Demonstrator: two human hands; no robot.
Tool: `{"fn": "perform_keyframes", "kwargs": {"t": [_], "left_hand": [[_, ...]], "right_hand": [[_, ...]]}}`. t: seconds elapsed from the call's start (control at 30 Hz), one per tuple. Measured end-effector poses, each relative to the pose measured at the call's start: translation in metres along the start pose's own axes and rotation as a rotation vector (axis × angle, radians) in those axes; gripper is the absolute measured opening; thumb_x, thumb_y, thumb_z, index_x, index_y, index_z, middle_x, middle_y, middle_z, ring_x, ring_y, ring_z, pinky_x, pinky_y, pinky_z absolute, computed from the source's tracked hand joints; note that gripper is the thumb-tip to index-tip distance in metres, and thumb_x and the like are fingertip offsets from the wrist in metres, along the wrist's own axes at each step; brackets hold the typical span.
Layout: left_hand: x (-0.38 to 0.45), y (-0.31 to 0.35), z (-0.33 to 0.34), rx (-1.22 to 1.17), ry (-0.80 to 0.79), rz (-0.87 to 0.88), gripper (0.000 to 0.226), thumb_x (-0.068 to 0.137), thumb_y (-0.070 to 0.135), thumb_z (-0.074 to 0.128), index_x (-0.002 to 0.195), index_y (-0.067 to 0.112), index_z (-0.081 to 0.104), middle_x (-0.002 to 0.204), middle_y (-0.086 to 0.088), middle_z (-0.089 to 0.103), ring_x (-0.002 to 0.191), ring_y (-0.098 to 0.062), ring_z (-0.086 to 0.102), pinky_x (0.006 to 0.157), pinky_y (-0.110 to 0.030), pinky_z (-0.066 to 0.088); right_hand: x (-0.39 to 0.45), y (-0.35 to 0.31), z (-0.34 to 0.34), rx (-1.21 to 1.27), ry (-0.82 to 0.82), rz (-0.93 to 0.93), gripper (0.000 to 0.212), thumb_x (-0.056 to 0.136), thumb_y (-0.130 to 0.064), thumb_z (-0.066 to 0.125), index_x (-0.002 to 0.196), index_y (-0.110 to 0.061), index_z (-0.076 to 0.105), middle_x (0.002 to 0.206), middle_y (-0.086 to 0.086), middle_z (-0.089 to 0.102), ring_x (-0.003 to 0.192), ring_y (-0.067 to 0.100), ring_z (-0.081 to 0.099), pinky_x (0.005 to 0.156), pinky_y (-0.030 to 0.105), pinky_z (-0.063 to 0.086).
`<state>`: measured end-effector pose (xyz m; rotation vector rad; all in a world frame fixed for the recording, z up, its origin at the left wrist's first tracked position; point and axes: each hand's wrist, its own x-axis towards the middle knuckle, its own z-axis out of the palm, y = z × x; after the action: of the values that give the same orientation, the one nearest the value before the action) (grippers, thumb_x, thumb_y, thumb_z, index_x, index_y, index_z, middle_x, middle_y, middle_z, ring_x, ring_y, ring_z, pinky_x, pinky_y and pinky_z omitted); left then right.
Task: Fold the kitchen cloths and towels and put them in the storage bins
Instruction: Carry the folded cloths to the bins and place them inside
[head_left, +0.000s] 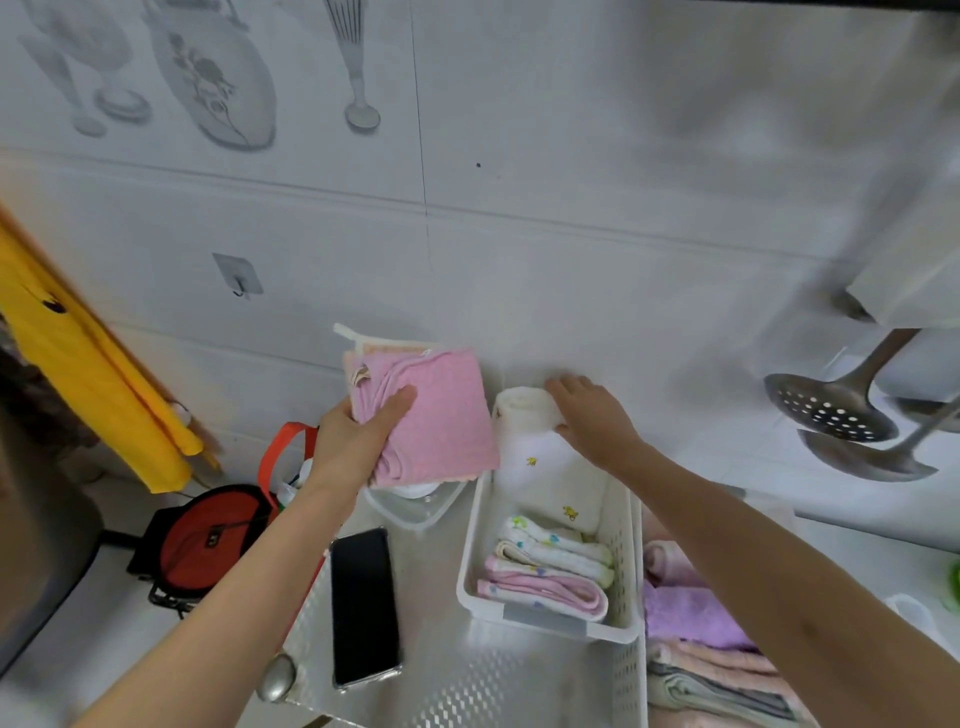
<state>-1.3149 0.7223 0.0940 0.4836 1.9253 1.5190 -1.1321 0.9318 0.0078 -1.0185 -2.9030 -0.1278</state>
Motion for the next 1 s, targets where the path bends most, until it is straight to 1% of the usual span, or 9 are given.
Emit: {"fn": "perform_keyframes", "kwargs": {"t": [0.13, 0.2, 0.27, 0.4, 0.53, 0.67, 0.73, 0.87, 1.0], "left_hand": [[-0.001, -0.002, -0.002, -0.003, 0.001, -0.009, 0.022, 0.081, 0.04, 0.07, 0.083, 0.023, 0.057, 0.087, 0.003, 0.065, 0.079, -0.014, 0.062, 0.058, -0.025, 0.046], [-0.001, -0.003, -0.003, 0.016, 0.01, -0.008, 0.022, 0.081, 0.041, 0.069, 0.084, 0.023, 0.057, 0.086, 0.003, 0.064, 0.077, -0.013, 0.061, 0.054, -0.025, 0.043], [-0.001, -0.004, -0.003, 0.043, 0.022, -0.008, 0.024, 0.081, 0.042, 0.069, 0.085, 0.022, 0.057, 0.085, 0.004, 0.063, 0.075, -0.013, 0.06, 0.053, -0.024, 0.041], [0.002, -0.006, -0.003, 0.075, 0.053, -0.015, 0.03, 0.079, 0.045, 0.07, 0.087, 0.019, 0.058, 0.084, 0.003, 0.063, 0.073, -0.014, 0.06, 0.053, -0.025, 0.042], [0.002, -0.009, -0.002, 0.058, 0.058, -0.026, 0.025, 0.08, 0.044, 0.07, 0.083, 0.023, 0.057, 0.084, 0.005, 0.063, 0.076, -0.013, 0.06, 0.055, -0.025, 0.044], [0.001, -0.01, -0.002, 0.057, 0.052, -0.018, 0.025, 0.08, 0.045, 0.07, 0.082, 0.023, 0.057, 0.084, 0.004, 0.064, 0.077, -0.013, 0.061, 0.054, -0.025, 0.043], [0.001, -0.009, -0.002, 0.064, 0.046, -0.01, 0.025, 0.08, 0.044, 0.069, 0.081, 0.023, 0.056, 0.083, 0.004, 0.063, 0.074, -0.012, 0.06, 0.053, -0.024, 0.042], [-0.001, -0.009, -0.001, 0.06, 0.032, 0.019, 0.023, 0.082, 0.041, 0.068, 0.078, 0.024, 0.054, 0.079, 0.005, 0.061, 0.071, -0.01, 0.057, 0.051, -0.023, 0.04], [-0.004, -0.011, -0.002, 0.069, -0.005, 0.063, 0.02, 0.084, 0.038, 0.067, 0.079, 0.025, 0.053, 0.08, 0.008, 0.06, 0.071, -0.007, 0.056, 0.052, -0.021, 0.039]], "right_hand": [[-0.014, 0.013, 0.007, -0.35, 0.215, -0.555, 0.051, 0.087, -0.003, 0.044, 0.137, -0.011, 0.045, 0.145, 0.014, 0.043, 0.133, 0.031, 0.043, 0.111, 0.041, 0.035], [-0.019, 0.02, 0.014, -0.468, 0.141, -0.915, 0.051, 0.093, -0.006, 0.033, 0.142, -0.014, 0.04, 0.152, 0.008, 0.035, 0.14, 0.025, 0.033, 0.119, 0.04, 0.017], [-0.011, 0.025, 0.017, -0.564, 0.062, -1.063, 0.052, 0.091, -0.012, 0.038, 0.143, -0.016, 0.04, 0.154, 0.003, 0.03, 0.142, 0.021, 0.029, 0.12, 0.038, -0.002], [0.012, 0.038, -0.002, -0.645, -0.118, -0.777, 0.089, 0.072, -0.042, 0.066, 0.149, -0.018, 0.027, 0.157, 0.0, 0.02, 0.145, 0.02, 0.019, 0.117, 0.041, 0.006], [0.012, 0.037, -0.003, -0.567, -0.111, -0.638, 0.102, 0.064, -0.045, 0.074, 0.149, -0.018, 0.026, 0.158, 0.0, 0.02, 0.145, 0.02, 0.021, 0.114, 0.041, 0.014], [0.001, 0.02, 0.002, -0.41, 0.021, -0.723, 0.07, 0.074, -0.034, 0.068, 0.136, -0.008, 0.048, 0.146, 0.011, 0.043, 0.137, 0.026, 0.038, 0.113, 0.043, 0.028], [-0.022, -0.002, 0.002, -0.196, 0.047, -0.665, 0.04, 0.085, -0.029, 0.06, 0.119, -0.007, 0.061, 0.121, 0.01, 0.063, 0.113, 0.029, 0.06, 0.095, 0.039, 0.048], [-0.051, -0.037, 0.006, 0.371, -0.63, -0.028, 0.064, 0.089, -0.059, 0.048, 0.135, -0.016, 0.042, 0.134, 0.002, 0.051, 0.12, 0.023, 0.05, 0.097, 0.034, 0.04], [-0.06, -0.039, 0.018, 0.424, -0.737, 0.139, 0.088, 0.072, -0.064, 0.066, 0.139, -0.015, 0.036, 0.142, 0.001, 0.042, 0.126, 0.023, 0.043, 0.103, 0.033, 0.036]]}}
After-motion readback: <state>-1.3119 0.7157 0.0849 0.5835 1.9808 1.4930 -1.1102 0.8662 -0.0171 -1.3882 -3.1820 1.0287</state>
